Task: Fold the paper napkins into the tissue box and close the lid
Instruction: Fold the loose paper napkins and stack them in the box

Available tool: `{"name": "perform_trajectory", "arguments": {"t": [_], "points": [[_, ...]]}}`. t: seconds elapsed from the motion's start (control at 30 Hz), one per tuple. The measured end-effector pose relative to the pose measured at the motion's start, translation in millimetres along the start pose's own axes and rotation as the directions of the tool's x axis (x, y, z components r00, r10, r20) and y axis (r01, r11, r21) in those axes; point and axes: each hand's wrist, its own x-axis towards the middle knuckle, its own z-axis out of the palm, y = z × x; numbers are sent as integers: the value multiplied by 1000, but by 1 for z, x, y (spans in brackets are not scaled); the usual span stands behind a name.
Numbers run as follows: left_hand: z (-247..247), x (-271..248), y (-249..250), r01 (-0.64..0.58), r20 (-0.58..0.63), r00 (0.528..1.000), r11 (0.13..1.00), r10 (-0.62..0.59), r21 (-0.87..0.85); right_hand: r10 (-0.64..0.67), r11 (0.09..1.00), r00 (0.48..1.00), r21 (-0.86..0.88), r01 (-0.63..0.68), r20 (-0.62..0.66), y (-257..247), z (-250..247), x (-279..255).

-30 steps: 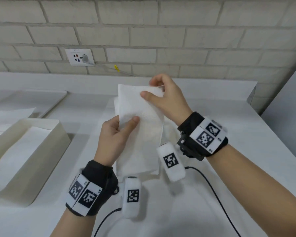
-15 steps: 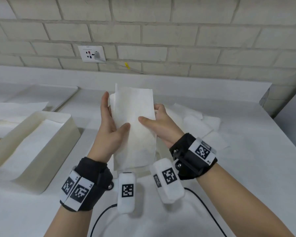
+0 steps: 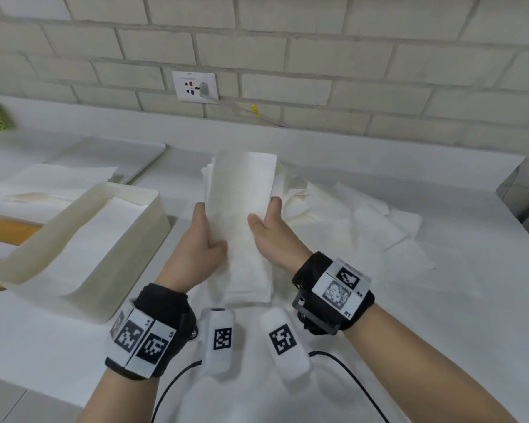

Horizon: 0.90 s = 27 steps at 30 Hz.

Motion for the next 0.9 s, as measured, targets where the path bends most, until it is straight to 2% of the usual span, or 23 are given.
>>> {"name": "perform_trajectory", "arguments": {"t": [0.1, 0.2, 0.27, 0.37, 0.47, 0.6, 0.77, 0.83, 0.9], "points": [[-2, -1, 3, -105, -144, 983, 992, 114, 74, -6, 1000, 999, -18, 7, 54, -7, 12, 4], [-9, 2, 13, -210, -202, 959, 976, 197, -48, -110, 987, 993, 115, 113, -31, -23, 21, 11], [-15, 3, 15, -251, -198, 953, 962, 228, -103, -114, 968, 993, 221, 116, -21, -27, 26, 17], [-20, -2, 4, -155, -146, 981, 972, 129, -179, -39, 977, 999, 210, 32, 32, -16, 33, 19], [-20, -5, -14, -64, -140, 989, 981, 39, -184, 24, 989, 1000, 143, -25, 6, -2, 41, 23], [-19, 1, -18, -112, -175, 980, 986, 89, -125, 25, 994, 1000, 104, -25, -2, -6, 51, 29], [-24, 9, -8, -232, -262, 947, 958, 183, -169, -130, 967, 991, 217, 133, -29, -19, 50, 31], [-26, 8, -13, -203, -232, 960, 957, 154, -207, -122, 965, 992, 230, 124, -21, -14, 49, 31], [-25, 5, -24, -104, -162, 984, 967, 67, -231, -52, 982, 999, 180, 50, 9, -1, 51, 32]]}}
